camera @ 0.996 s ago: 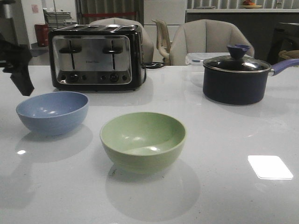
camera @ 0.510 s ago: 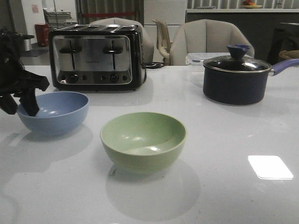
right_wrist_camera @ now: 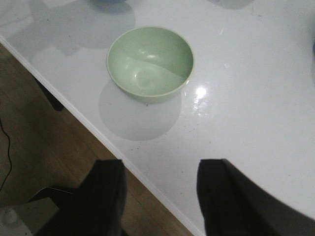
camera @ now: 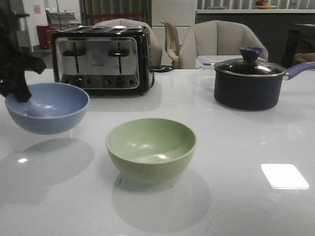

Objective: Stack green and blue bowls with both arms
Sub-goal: 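Lift the blue bowl and carry it over the green bowl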

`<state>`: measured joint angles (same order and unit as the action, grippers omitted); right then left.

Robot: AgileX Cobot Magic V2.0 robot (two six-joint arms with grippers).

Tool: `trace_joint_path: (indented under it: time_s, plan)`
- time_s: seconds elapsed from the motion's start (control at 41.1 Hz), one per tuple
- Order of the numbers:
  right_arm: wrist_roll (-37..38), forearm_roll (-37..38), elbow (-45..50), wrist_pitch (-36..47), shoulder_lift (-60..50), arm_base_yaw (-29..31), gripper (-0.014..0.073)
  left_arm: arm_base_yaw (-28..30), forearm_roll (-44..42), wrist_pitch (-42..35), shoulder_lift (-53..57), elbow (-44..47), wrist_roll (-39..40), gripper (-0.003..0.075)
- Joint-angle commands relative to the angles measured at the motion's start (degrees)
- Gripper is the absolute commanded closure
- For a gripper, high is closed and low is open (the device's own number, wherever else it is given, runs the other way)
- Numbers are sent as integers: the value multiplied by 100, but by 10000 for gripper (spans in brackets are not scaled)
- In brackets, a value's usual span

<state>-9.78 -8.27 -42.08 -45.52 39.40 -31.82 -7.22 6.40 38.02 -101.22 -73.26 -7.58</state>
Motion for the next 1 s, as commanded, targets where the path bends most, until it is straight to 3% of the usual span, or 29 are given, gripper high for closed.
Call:
trace_joint_path:
  time_s: [0.0, 0.267, 0.632, 0.972]
  plan:
    - [-71, -17, -148, 368, -10, 11, 151, -4, 391, 37, 852, -159, -377, 622]
    - [-71, -17, -148, 368, -10, 11, 151, -317, 1811, 605, 1917, -159, -1410, 622]
    - [-71, -17, -148, 364, -10, 11, 151, -1875, 1847, 456, 1586, -159, -1498, 622]
    - [-71, -17, -148, 364, -10, 11, 151, -2105, 2000, 397, 539, -553, -1462, 622]
